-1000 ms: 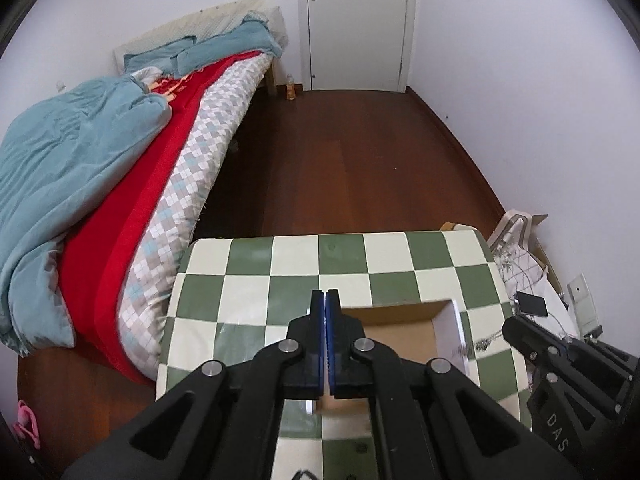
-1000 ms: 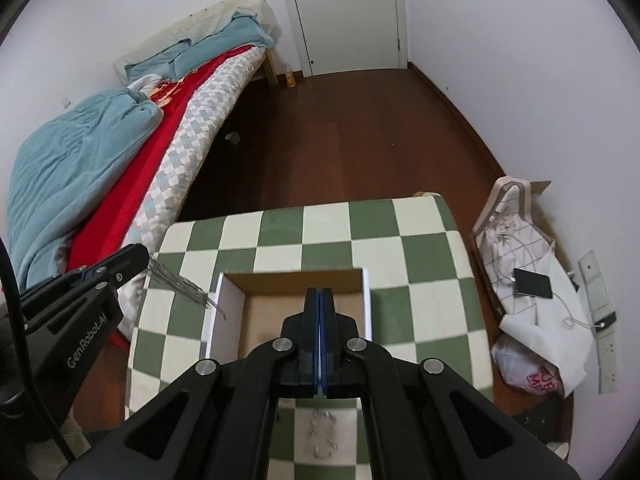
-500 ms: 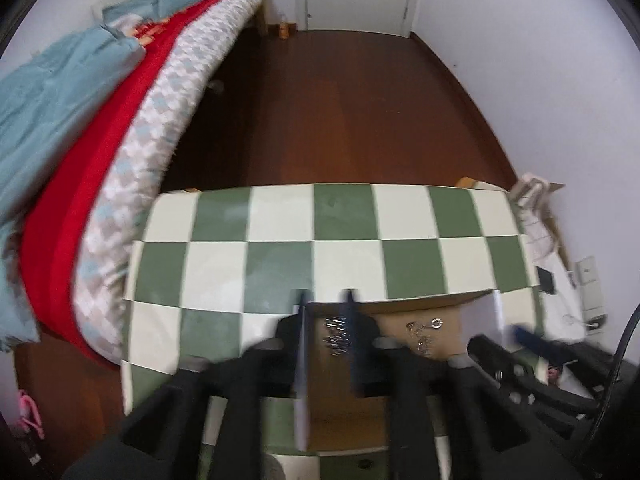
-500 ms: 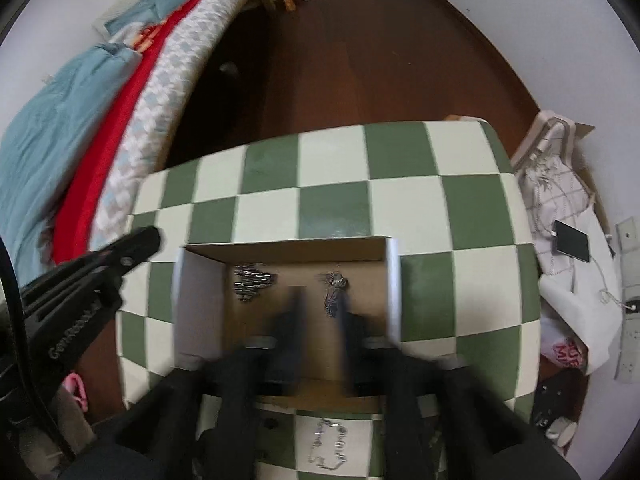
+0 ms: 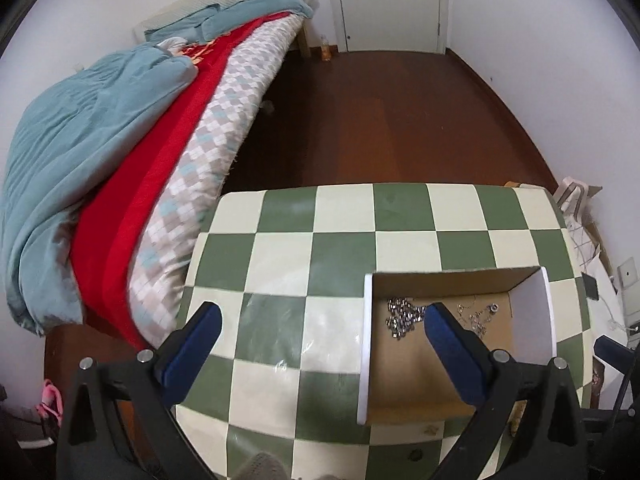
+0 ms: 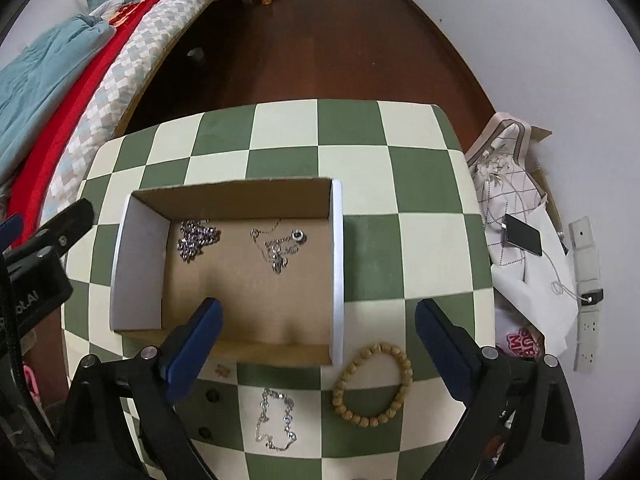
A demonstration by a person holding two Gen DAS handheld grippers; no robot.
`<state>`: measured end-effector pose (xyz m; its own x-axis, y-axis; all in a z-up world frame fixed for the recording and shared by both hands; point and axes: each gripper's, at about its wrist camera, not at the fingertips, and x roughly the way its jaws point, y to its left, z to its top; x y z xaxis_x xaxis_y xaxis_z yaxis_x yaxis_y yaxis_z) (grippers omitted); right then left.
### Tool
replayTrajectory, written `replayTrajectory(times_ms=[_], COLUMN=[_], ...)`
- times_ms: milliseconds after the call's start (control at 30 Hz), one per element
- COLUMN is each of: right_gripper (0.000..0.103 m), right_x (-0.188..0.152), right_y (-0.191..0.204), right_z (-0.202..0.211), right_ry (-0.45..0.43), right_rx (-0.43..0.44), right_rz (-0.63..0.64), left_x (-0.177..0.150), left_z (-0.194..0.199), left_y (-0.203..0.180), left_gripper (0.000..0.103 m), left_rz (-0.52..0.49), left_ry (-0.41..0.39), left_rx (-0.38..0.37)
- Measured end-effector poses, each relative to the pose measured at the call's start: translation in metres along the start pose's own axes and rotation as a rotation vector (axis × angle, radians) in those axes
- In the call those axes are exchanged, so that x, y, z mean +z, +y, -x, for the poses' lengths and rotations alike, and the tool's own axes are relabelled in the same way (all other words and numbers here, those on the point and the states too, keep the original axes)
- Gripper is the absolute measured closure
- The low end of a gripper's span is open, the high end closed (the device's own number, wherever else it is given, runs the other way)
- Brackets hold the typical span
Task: Organize jewelry
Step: 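Withdraw both open tools from the box toward the remaining jewelry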
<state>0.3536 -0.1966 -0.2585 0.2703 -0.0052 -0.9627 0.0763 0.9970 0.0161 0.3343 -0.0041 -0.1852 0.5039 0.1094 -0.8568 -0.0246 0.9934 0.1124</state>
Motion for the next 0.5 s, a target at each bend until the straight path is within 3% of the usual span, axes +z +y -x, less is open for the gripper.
replayTrajectory(times_ms=[500], right_gripper=[0.004], right_x=[-0.058], right_y=[0.011], right_z=[0.101], right_ry=[-0.227], right_rx=[-0.047], right_rz=[0.012], left_x=[-0.056], left_z=[0.099], left_y=[0.030], left_gripper=[0.000], left_rz=[0.026], left_ry=[-0.179], left_rx=[0.012])
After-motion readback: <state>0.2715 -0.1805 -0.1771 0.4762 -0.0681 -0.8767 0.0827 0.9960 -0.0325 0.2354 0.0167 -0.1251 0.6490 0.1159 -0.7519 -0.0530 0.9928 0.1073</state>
